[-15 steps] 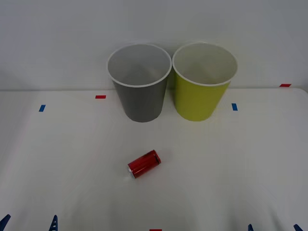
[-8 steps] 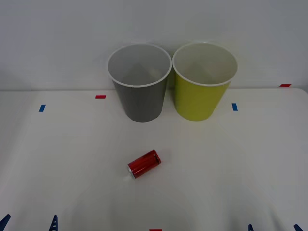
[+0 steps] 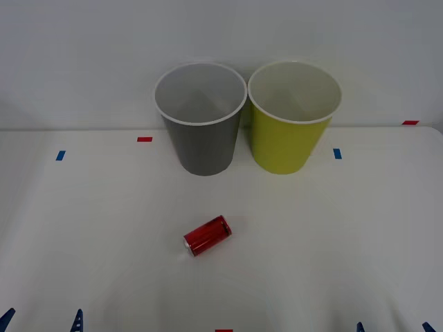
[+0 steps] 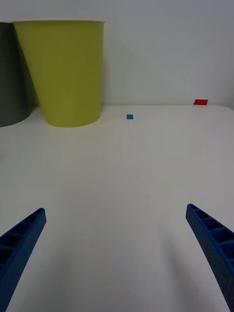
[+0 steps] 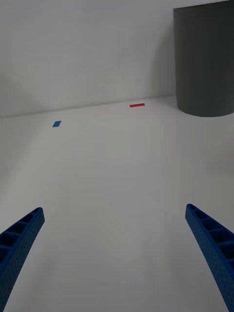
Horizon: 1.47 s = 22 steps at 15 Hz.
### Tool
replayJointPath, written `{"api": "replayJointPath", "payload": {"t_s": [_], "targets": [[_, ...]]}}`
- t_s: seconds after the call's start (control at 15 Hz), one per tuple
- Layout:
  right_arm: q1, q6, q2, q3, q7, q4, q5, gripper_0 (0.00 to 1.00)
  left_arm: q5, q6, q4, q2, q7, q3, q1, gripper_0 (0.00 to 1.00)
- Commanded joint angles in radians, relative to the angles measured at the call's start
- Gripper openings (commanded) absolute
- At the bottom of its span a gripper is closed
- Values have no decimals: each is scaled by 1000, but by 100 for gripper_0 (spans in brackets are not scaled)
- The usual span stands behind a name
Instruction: Put cans in the gray bin and PET bottles in the light green bin.
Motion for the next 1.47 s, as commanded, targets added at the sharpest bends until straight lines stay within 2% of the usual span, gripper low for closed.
{"api": "replayJointPath", "payload": {"t_s": [0.07,1.0,1.07,1.47], "targets": [[0,0,0,0,0,0,0,100,0,0,0,0,0,0,0,100],[0,0,0,0,0,0,0,100,0,0,0,0,0,0,0,100],[0,0,0,0,0,0,0,100,-2,14,35,-8,0,-15,-29,100],[0,0,0,0,0,0,0,100,2,-32,51,80,5,-8,-63,100]]}}
